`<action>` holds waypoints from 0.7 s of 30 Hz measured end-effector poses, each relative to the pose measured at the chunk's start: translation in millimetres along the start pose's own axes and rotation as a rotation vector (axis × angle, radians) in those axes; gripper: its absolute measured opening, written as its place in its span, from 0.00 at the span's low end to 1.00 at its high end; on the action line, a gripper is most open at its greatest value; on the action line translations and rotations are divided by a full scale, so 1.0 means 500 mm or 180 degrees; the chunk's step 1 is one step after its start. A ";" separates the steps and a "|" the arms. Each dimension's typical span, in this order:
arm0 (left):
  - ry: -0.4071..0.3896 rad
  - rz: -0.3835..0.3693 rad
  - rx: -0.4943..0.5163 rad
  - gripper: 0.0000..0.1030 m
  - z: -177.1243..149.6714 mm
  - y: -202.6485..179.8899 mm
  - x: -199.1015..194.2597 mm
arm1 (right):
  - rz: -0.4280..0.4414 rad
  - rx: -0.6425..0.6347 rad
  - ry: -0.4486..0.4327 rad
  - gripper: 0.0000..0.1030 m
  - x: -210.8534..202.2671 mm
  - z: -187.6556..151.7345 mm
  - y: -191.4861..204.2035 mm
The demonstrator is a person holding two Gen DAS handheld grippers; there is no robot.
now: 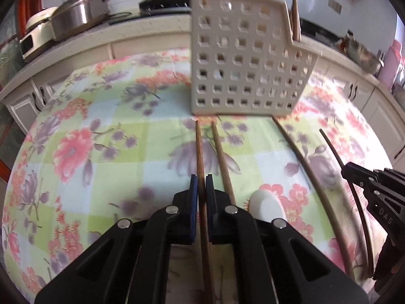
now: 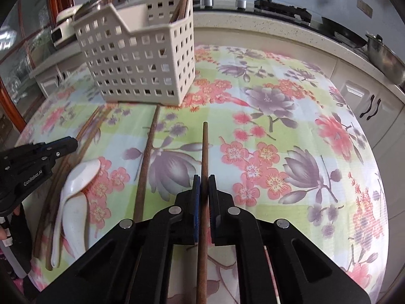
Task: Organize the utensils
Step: 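Lift both chopsticks upright and lower them into the white caddy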
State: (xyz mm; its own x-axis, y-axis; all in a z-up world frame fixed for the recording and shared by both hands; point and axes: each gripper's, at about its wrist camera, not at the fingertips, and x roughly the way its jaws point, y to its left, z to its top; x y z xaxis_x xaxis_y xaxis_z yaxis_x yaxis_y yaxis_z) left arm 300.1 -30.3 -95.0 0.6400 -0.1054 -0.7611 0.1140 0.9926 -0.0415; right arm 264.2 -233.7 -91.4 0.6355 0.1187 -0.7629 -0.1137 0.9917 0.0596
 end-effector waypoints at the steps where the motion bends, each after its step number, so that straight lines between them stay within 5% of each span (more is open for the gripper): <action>1: -0.0039 -0.0020 -0.0010 0.06 0.001 0.002 -0.008 | 0.0007 0.0022 -0.0052 0.06 -0.010 0.001 -0.001; 21: -0.1019 -0.0062 0.0051 0.06 -0.020 0.003 -0.282 | 0.0164 -0.0044 -0.0993 0.06 -0.251 0.015 0.037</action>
State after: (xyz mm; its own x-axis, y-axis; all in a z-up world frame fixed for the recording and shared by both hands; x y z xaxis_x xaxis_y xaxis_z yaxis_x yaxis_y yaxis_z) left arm 202.2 -13.5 5.8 0.8439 -0.1405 -0.5178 0.1389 0.9894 -0.0420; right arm 187.8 -229.7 10.4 0.8320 0.1801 -0.5247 -0.1608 0.9835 0.0826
